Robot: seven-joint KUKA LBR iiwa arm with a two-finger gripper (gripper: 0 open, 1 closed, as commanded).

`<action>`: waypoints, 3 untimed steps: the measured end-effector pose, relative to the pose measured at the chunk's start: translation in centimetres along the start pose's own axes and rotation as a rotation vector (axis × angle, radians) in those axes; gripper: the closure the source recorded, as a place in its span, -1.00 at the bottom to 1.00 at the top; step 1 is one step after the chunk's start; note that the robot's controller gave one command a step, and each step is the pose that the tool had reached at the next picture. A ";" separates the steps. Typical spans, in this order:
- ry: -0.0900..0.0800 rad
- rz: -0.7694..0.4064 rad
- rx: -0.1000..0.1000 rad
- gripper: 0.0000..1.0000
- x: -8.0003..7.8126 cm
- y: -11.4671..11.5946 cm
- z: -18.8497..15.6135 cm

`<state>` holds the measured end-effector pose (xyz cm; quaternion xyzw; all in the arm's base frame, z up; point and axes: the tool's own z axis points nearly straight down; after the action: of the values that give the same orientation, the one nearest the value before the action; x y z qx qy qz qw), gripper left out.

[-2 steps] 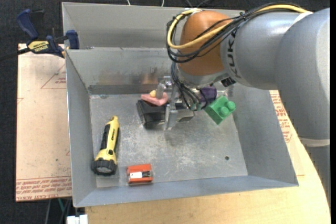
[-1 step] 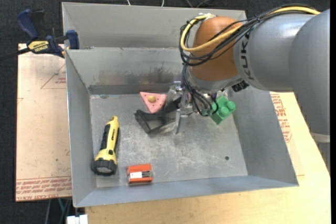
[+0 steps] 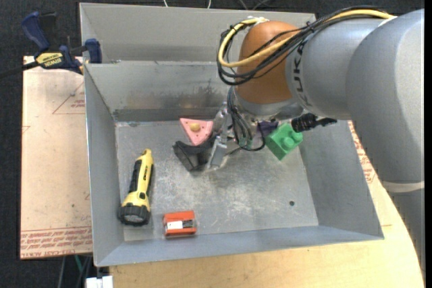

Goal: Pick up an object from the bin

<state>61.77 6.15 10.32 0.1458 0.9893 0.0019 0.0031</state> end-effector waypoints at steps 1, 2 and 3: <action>-0.008 -0.206 -0.003 -1.00 -0.6 2.4 2.5; 0.032 0.168 0.012 1.00 0.4 4.1 3.4; 0.032 0.168 0.012 1.00 0.4 4.1 3.4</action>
Offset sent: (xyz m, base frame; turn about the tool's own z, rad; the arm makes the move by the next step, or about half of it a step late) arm 0.0143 0.0390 -0.0332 0.1754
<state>62.60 10.22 6.91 0.2283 0.9735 -0.0016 -0.0137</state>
